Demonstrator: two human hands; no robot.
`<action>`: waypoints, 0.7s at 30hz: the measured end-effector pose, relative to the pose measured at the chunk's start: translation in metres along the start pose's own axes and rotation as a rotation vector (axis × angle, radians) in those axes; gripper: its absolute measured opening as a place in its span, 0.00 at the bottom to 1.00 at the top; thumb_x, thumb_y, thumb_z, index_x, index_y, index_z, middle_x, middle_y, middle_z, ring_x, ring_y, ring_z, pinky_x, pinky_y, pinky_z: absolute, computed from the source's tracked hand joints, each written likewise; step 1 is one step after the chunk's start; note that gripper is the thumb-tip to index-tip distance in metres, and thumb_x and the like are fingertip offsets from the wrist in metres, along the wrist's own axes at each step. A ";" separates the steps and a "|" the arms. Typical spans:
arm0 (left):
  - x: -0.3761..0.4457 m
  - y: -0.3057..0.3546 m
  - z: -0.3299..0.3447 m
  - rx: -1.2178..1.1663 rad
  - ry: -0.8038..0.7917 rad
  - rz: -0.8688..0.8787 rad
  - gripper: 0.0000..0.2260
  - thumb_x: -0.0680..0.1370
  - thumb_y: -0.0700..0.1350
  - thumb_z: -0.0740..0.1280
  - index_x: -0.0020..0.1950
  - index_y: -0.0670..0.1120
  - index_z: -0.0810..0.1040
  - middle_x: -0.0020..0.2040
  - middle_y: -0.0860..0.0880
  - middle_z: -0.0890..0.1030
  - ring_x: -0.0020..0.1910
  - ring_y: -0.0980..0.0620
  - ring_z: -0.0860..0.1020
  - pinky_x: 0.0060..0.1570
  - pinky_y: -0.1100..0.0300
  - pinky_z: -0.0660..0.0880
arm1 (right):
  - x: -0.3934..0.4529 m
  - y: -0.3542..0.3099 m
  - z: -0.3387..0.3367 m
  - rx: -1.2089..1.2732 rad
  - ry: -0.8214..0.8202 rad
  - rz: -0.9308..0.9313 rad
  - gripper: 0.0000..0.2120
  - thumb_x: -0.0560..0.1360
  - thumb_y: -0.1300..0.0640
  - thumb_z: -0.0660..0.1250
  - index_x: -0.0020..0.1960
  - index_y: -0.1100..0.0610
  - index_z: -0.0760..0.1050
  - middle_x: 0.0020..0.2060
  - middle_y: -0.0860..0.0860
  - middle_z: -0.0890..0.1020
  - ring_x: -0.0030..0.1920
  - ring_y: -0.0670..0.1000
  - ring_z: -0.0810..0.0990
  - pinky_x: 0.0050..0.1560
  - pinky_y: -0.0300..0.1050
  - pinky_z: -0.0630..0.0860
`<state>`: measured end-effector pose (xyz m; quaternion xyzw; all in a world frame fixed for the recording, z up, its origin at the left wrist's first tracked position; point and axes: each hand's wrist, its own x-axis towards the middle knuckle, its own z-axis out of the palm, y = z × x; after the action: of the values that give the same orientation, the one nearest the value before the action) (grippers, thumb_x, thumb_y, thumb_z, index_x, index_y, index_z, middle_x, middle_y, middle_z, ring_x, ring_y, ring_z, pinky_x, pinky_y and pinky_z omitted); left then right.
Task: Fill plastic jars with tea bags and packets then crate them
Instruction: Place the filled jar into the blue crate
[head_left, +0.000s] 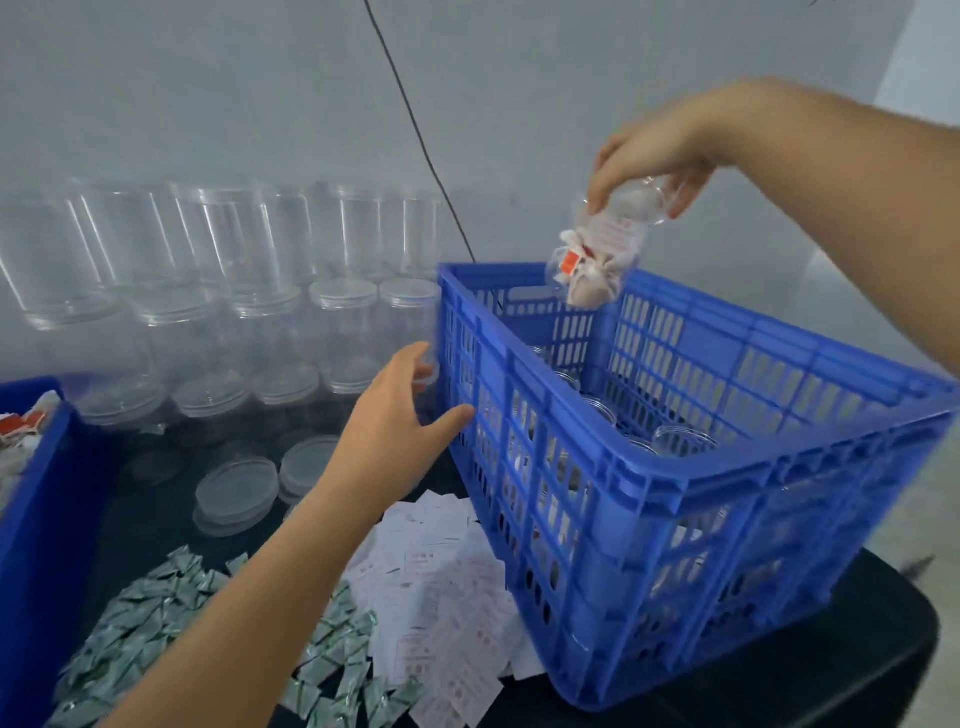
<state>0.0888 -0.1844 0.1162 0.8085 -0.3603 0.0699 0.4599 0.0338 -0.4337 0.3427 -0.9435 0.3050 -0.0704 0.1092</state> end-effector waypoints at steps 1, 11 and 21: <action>0.001 -0.002 0.002 0.015 -0.008 -0.008 0.32 0.73 0.54 0.70 0.73 0.52 0.61 0.67 0.53 0.72 0.59 0.59 0.69 0.55 0.61 0.65 | 0.005 0.009 0.010 -0.002 0.000 -0.006 0.19 0.73 0.49 0.73 0.61 0.53 0.74 0.60 0.54 0.73 0.42 0.52 0.76 0.33 0.43 0.75; 0.013 -0.004 0.030 0.091 -0.075 0.002 0.28 0.76 0.52 0.68 0.74 0.52 0.61 0.67 0.52 0.72 0.64 0.55 0.71 0.57 0.59 0.70 | 0.041 0.107 0.135 -0.192 -0.240 0.161 0.32 0.73 0.50 0.75 0.73 0.57 0.67 0.69 0.56 0.71 0.61 0.60 0.75 0.40 0.49 0.79; 0.025 -0.001 0.048 0.132 -0.068 0.077 0.25 0.78 0.51 0.66 0.73 0.51 0.63 0.66 0.52 0.73 0.63 0.54 0.72 0.54 0.62 0.67 | 0.054 0.117 0.181 -0.312 -0.503 0.205 0.38 0.78 0.50 0.71 0.81 0.56 0.55 0.78 0.58 0.62 0.73 0.64 0.68 0.68 0.58 0.73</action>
<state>0.0971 -0.2357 0.0993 0.8246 -0.4009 0.0836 0.3902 0.0482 -0.5286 0.1424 -0.9010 0.3689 0.2242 0.0417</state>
